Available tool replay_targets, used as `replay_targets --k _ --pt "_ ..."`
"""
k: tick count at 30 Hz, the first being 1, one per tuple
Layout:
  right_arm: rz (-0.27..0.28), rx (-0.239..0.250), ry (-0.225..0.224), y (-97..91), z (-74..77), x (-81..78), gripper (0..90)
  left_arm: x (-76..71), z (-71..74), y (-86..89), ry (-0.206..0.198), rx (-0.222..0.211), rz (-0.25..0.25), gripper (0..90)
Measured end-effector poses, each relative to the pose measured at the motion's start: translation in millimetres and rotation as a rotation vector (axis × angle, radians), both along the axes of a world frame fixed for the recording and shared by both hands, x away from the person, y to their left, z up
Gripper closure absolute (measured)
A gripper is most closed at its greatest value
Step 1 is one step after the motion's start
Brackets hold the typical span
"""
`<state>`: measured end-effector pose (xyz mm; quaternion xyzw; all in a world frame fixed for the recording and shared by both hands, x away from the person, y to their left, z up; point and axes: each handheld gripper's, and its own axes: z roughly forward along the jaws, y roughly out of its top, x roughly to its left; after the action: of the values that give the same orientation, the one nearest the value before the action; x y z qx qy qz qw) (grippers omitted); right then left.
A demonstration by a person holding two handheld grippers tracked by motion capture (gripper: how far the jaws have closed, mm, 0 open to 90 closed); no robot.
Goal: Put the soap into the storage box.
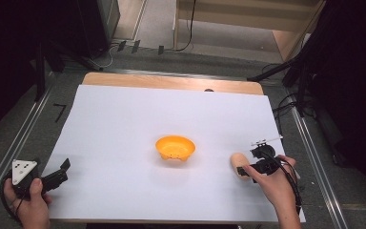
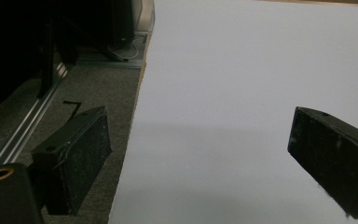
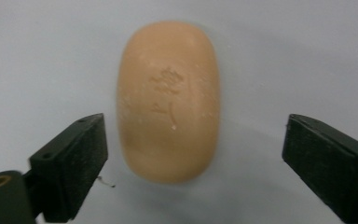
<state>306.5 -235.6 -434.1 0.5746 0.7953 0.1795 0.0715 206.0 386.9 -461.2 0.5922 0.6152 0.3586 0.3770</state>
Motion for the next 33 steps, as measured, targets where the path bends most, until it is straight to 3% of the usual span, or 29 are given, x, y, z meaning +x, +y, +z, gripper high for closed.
replay_targets --k 6,10,15,21,27,33 --pt "0.001 0.003 0.016 10.5 -3.8 6.6 13.3 0.4 0.0 -0.6 0.004 0.001 -0.003 6.5" --pt "-0.010 -0.029 0.039 17.4 -10.1 11.7 15.2 0.1 0.0 -0.5 0.003 0.001 -0.003 6.5" --pt "-0.024 -0.080 0.066 21.8 -18.2 15.1 24.0 0.2 0.0 -0.6 0.002 0.001 -0.003 6.7" --pt "-0.008 -0.079 0.071 18.7 -19.2 16.7 32.7 -0.3 0.0 -0.3 0.000 0.002 -0.005 6.8" --pt "0.090 -0.085 0.087 15.1 -17.5 18.3 33.0 -0.2 0.0 -0.3 0.000 0.002 -0.005 6.8" --pt "0.144 -0.080 0.039 17.0 -9.3 18.3 33.1 0.2 0.0 -0.5 0.003 0.000 -0.008 6.8"
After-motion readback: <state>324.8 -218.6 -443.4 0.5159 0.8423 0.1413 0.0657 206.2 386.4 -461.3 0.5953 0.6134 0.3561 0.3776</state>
